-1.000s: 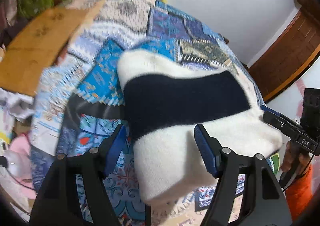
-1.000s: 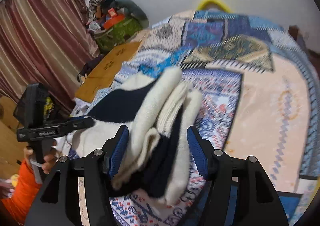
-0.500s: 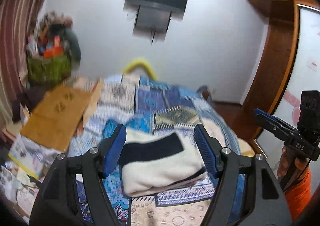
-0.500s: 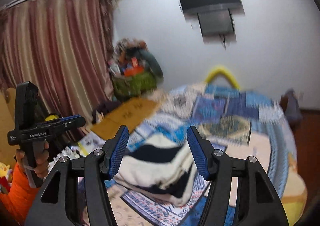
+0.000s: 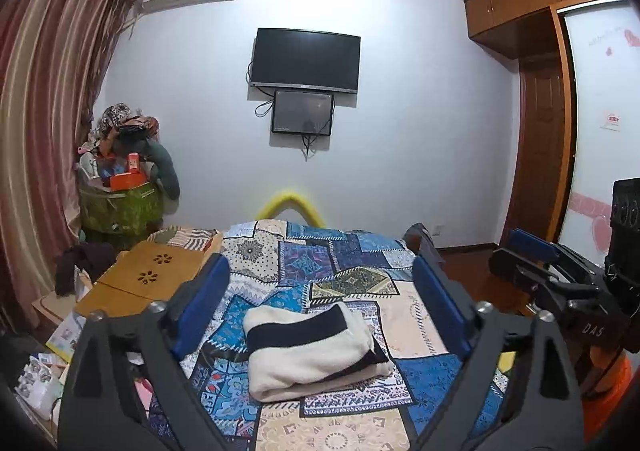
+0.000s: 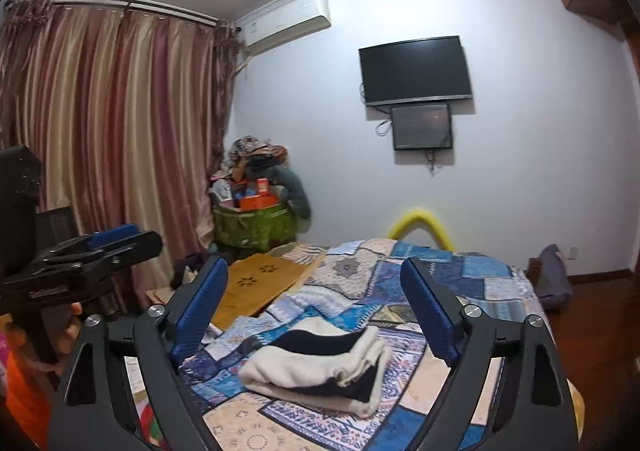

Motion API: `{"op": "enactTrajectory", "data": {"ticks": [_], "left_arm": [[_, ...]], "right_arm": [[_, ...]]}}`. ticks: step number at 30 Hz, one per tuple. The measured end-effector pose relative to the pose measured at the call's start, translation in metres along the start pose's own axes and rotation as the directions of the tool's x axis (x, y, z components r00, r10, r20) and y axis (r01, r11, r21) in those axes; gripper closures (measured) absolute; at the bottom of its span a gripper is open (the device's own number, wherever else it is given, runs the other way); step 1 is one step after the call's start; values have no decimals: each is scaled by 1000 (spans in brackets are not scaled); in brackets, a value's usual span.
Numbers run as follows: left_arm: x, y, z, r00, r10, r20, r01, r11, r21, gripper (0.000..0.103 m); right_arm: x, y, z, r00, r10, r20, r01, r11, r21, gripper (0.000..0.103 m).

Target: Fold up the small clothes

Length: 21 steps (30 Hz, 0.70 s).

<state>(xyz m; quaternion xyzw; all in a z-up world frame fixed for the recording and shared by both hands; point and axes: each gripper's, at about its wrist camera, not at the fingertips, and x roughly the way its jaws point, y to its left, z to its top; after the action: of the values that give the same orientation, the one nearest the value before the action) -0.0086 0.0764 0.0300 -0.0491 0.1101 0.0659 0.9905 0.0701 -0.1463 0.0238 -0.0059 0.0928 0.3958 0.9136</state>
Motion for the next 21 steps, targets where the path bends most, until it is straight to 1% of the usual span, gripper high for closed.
{"op": "enactTrajectory", "data": {"ticks": [1, 3, 4, 9, 21], "left_arm": [[-2, -1, -1, 1000, 6, 1, -6, 1000, 1, 5], [-4, -3, -6, 1000, 21, 8, -21, 1000, 3, 2], [-5, -3, -7, 1000, 25, 11, -25, 1000, 3, 2], [-8, -3, -11, 1000, 22, 8, -22, 1000, -10, 1], [-5, -5, -15, 999, 30, -12, -30, 1000, -5, 0]], "right_arm": [[-1, 0, -1, 1000, -11, -5, 11, 1000, -1, 12], [-3, -1, -3, 999, -36, -3, 36, 999, -2, 2], [-4, 0, -4, 999, -44, 1, 44, 999, -4, 1], [-7, -2, -5, 999, -50, -3, 50, 999, -5, 1], [-9, 0, -7, 999, -52, -9, 52, 999, -2, 1]]}}
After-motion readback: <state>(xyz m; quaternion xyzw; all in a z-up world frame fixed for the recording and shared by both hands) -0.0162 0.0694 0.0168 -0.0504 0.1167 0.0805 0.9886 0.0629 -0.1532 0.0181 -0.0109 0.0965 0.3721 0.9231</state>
